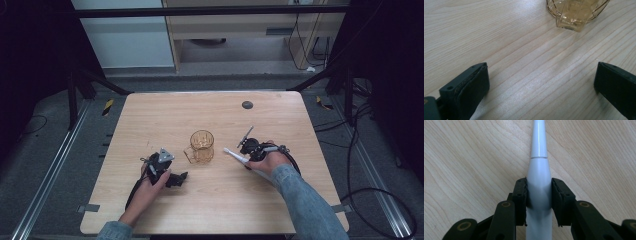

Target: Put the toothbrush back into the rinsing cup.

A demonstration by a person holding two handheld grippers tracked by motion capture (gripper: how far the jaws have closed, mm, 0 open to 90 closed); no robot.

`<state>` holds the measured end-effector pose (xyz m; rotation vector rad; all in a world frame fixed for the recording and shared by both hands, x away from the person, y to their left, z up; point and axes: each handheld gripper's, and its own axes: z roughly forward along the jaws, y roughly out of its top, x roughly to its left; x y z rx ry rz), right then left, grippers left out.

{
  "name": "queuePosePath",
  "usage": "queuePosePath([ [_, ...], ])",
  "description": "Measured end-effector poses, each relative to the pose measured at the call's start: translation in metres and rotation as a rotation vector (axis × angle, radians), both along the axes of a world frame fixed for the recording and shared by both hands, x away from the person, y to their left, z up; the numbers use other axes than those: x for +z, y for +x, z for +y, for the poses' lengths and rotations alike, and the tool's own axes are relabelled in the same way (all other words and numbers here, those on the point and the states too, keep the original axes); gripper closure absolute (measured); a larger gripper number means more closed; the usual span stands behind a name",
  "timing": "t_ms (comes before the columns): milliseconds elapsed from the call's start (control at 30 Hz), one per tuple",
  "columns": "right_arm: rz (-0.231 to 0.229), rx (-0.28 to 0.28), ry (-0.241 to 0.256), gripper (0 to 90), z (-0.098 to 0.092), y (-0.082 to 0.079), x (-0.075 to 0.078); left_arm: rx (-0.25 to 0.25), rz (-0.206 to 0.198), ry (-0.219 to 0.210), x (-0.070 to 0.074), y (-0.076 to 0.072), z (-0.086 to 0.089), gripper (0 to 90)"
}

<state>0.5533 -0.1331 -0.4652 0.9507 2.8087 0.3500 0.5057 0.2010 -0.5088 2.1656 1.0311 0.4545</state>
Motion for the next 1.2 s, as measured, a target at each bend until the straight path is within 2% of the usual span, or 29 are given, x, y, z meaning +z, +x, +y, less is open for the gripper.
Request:
queuePosePath([
  [267,0.007,-0.017,0.007,66.7,0.001,-0.001,0.001,0.000,0.000,0.000,0.000,0.000,0.000,0.0],
  [500,-0.014,-0.018,0.020,66.9,-0.002,-0.002,0.006,0.000,0.000,0.000,0.000,0.000,0.000,0.0],
  [800,-0.034,-0.034,0.051,67.0,-0.008,-0.003,0.019,0.000,0.000,0.000,0.000,0.000,0.000,0.0],
  [1200,-0.086,-0.069,0.099,67.0,-0.016,-0.001,0.037,0.000,0.000,0.000,0.000,0.000,0.000,0.0],
])
